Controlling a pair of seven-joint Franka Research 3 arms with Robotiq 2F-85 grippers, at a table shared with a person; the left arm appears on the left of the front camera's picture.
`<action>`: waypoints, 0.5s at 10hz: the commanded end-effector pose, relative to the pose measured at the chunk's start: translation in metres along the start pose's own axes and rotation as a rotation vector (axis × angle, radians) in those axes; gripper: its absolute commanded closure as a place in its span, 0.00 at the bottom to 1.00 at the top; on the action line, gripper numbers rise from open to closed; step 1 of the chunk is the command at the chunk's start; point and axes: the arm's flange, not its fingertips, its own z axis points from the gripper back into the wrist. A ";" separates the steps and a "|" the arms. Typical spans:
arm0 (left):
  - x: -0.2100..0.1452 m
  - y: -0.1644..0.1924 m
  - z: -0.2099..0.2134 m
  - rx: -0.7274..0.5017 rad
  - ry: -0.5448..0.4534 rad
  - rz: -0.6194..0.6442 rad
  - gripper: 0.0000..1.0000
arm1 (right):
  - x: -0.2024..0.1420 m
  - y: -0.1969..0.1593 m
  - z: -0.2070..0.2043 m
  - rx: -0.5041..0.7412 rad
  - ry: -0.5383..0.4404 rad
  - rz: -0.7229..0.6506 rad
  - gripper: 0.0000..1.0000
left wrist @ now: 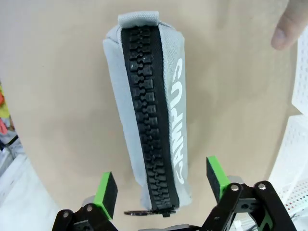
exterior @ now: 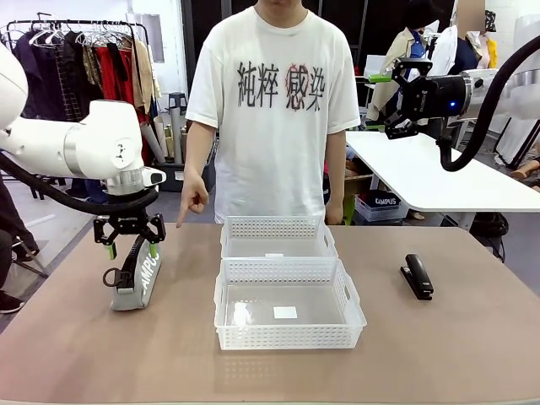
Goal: Distribute items into two baskets.
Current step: Pick up the Pencil pouch that the person points to.
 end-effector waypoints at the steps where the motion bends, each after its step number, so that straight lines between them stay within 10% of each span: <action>1: 0.008 -0.001 -0.007 -0.017 -0.003 -0.014 0.24 | 0.000 0.002 0.000 0.001 0.000 0.002 0.00; 5: 0.007 0.001 -0.008 -0.021 0.000 -0.003 1.00 | 0.000 0.002 0.000 0.001 0.000 0.002 0.00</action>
